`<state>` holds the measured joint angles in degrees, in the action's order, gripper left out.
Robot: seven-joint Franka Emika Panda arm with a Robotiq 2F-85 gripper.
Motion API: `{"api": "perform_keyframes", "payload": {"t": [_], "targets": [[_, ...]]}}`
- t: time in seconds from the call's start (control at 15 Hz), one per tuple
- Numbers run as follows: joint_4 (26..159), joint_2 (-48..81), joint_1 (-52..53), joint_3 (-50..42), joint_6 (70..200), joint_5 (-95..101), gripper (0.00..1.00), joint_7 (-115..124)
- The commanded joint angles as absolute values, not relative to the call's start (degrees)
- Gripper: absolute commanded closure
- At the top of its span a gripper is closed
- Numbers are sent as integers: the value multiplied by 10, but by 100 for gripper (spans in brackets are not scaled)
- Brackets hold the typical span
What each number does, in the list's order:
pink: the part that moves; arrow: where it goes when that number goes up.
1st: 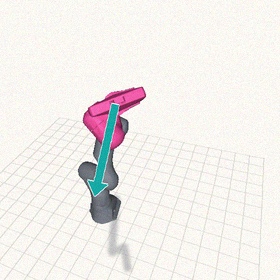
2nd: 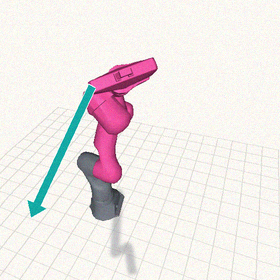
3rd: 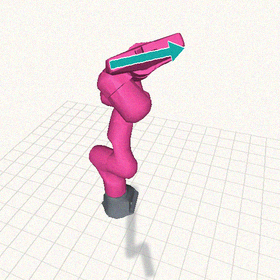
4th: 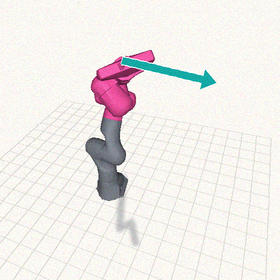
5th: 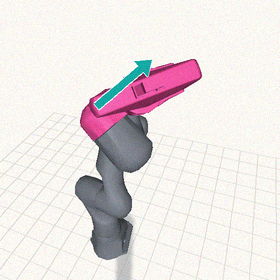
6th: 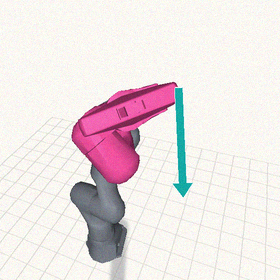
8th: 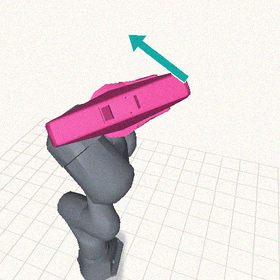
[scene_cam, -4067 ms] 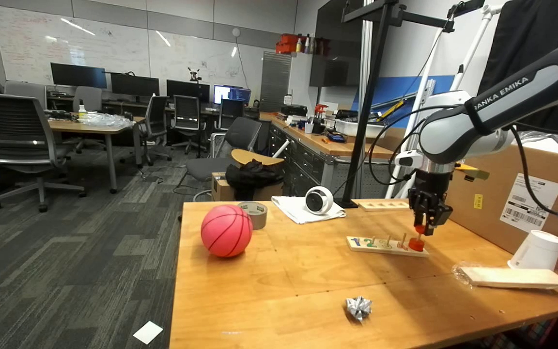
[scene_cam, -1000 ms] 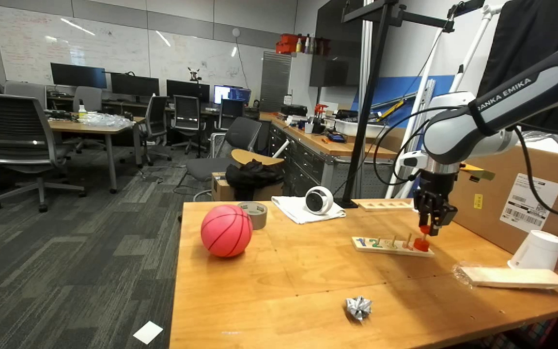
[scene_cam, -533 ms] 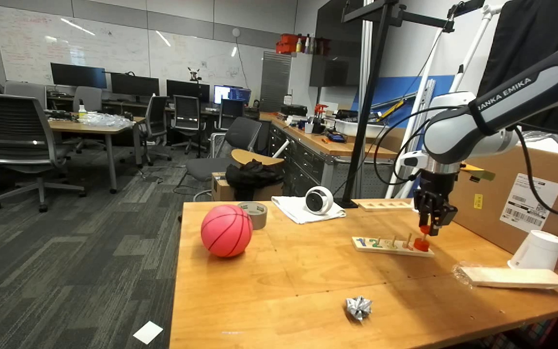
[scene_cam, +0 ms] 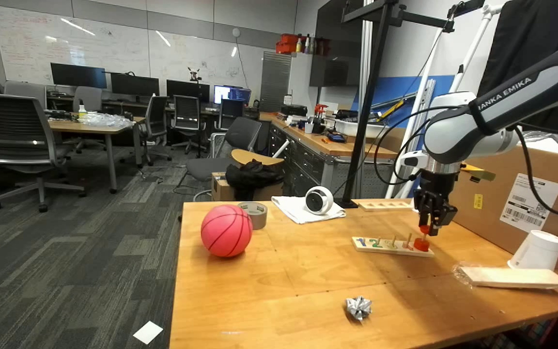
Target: Pick up the orange objects and place them at the end of the wooden object
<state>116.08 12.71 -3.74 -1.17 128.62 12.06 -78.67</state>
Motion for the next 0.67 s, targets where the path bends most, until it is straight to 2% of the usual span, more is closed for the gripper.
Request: {"api": "perform_keyframes", "payload": {"t": [0.0, 0.6], "targets": [[1170, 126, -45, -9, 1305, 115, 83, -794], [1172, 129, -48, -10, 1318, 110, 83, -796]]}}
